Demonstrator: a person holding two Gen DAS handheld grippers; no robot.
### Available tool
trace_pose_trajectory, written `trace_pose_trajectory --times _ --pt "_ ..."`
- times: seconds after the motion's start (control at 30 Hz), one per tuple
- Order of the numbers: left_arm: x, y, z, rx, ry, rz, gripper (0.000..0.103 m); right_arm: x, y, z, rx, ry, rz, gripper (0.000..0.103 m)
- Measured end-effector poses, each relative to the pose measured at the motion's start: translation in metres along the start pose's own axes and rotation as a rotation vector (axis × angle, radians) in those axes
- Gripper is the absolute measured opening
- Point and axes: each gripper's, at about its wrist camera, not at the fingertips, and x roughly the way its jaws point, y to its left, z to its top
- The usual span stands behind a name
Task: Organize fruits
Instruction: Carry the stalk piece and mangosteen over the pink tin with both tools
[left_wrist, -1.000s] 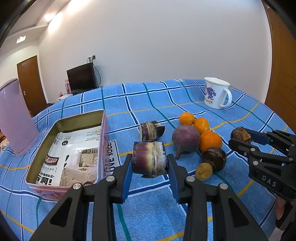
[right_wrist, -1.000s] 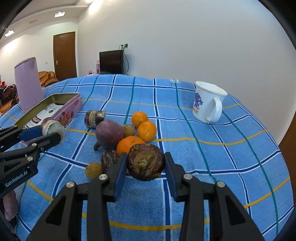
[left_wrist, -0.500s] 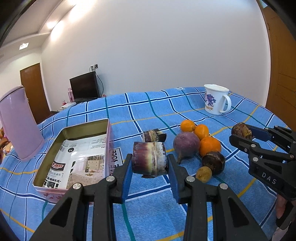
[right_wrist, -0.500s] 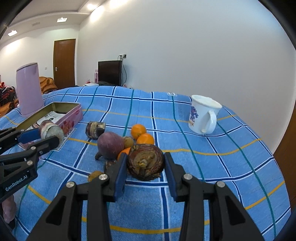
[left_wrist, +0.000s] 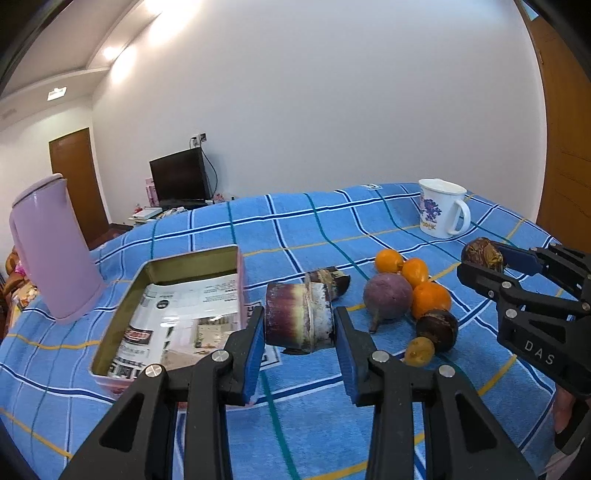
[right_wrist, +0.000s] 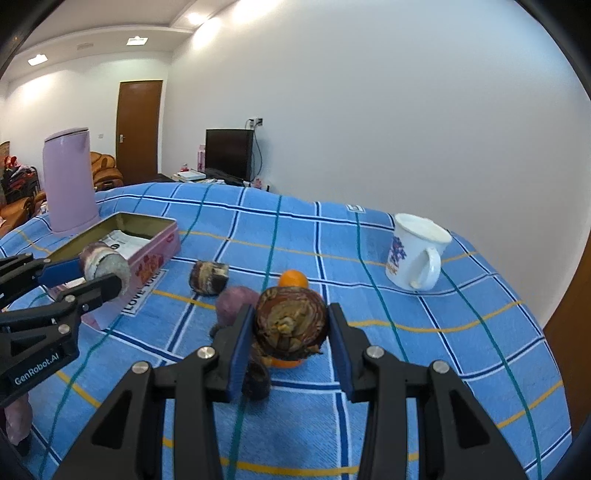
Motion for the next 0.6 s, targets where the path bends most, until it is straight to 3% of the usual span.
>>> trace_pose_trajectory --times 0.6 --pt "-0.011 0.053 -0.002 -0.035 0.010 0.124 0.038 0.010 0.049 0.043 -0.044 0.000 0.138 0.043"
